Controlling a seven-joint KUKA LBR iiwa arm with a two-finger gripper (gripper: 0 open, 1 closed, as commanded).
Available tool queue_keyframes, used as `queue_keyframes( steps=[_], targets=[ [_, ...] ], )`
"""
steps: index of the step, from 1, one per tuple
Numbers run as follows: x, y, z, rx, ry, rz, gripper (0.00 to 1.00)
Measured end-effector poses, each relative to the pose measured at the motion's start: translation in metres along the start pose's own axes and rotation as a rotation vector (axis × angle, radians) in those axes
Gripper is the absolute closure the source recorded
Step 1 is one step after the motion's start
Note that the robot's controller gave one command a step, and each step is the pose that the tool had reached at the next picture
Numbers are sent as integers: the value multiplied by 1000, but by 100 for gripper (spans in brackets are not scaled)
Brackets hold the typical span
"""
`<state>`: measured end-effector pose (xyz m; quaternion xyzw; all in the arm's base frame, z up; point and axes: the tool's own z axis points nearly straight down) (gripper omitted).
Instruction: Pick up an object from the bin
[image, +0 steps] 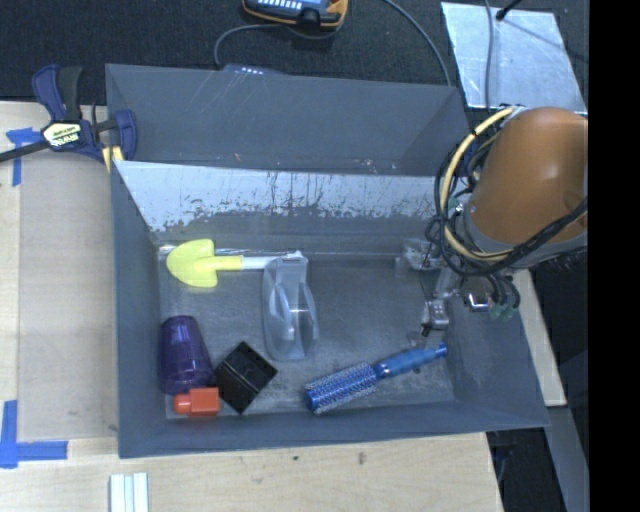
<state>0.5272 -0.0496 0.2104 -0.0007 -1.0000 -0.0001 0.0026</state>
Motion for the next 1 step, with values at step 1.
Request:
queue_keyframes(
  steps=[1],
  targets=[
    [-1,0,-5,1,-9,-1,0]
  ],
)
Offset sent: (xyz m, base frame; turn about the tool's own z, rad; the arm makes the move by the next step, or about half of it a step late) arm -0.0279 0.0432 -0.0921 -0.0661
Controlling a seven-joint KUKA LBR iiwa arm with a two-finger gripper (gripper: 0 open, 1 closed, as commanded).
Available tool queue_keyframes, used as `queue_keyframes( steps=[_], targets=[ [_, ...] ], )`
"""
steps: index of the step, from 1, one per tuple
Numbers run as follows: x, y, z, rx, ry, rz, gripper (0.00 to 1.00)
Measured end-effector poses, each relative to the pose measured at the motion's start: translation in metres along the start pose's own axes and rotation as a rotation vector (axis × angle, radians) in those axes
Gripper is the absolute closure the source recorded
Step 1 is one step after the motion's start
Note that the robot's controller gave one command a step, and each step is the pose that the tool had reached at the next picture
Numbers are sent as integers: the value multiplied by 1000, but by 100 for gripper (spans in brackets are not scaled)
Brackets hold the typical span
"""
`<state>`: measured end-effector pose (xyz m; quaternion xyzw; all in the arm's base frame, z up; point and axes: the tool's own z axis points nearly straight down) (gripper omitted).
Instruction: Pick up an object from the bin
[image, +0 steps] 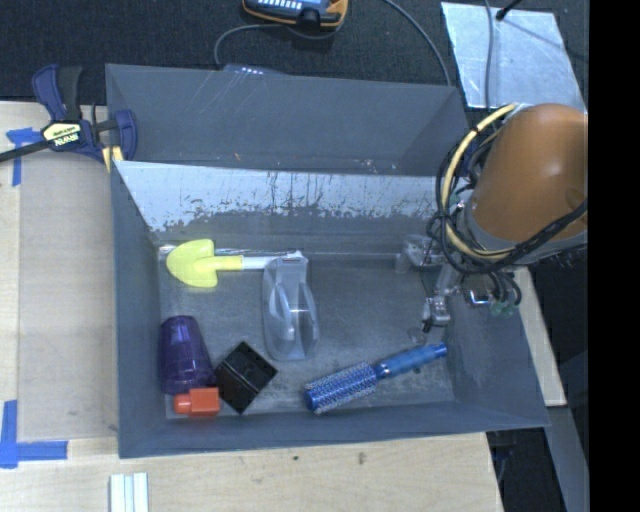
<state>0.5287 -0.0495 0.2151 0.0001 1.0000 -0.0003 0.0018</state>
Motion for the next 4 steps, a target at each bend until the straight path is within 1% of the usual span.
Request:
queue_keyframes(
  steps=[1,2,3,4],
  targets=[
    [10,16,36,2,-7,-24,0],
    [18,4,97,-1,-5,-113,0],
    [29,10,134,3,-5,-271,0],
    [37,48,145,0,-4,-412,100]
  ],
)
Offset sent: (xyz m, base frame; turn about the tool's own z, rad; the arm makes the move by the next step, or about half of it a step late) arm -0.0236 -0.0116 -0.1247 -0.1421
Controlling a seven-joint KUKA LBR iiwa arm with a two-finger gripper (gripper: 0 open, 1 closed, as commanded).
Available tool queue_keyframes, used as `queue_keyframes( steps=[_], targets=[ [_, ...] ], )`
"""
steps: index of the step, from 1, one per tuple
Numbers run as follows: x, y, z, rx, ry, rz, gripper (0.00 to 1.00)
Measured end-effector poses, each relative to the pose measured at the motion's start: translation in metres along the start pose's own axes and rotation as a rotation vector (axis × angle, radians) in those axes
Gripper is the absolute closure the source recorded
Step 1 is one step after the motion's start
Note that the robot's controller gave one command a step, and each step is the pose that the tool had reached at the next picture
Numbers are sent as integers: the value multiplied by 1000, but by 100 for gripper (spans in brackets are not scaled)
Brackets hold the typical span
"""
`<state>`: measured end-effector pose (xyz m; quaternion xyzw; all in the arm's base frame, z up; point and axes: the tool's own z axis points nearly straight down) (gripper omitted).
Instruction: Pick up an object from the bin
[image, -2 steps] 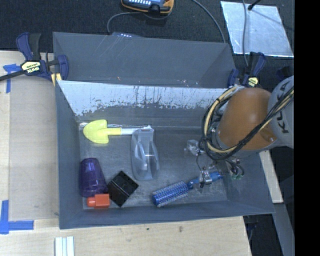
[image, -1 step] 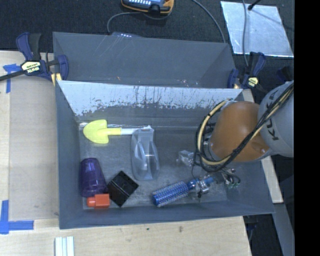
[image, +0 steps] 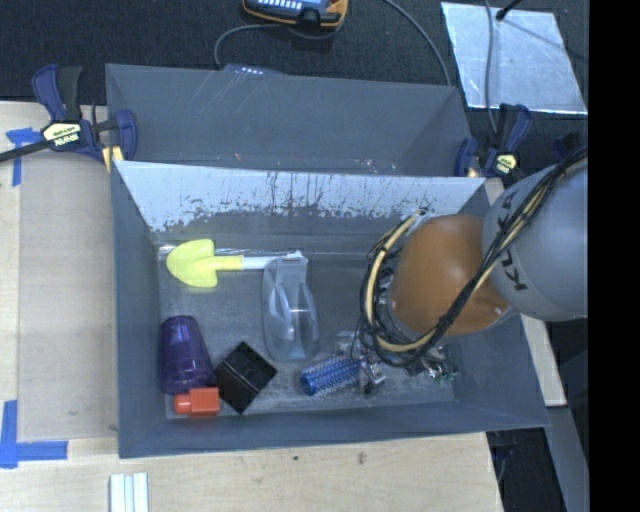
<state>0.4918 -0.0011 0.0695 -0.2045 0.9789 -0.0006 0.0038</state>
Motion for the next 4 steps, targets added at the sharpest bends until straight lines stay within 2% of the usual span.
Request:
queue_keyframes(
  steps=[1,2,3,4],
  targets=[
    [0,0,0,0,0,0,100],
    [-37,18,-102,0,-1,33,100],
    [-37,18,-102,0,-1,33,100],
    [-28,19,-283,4,-11,1,100]
  ],
)
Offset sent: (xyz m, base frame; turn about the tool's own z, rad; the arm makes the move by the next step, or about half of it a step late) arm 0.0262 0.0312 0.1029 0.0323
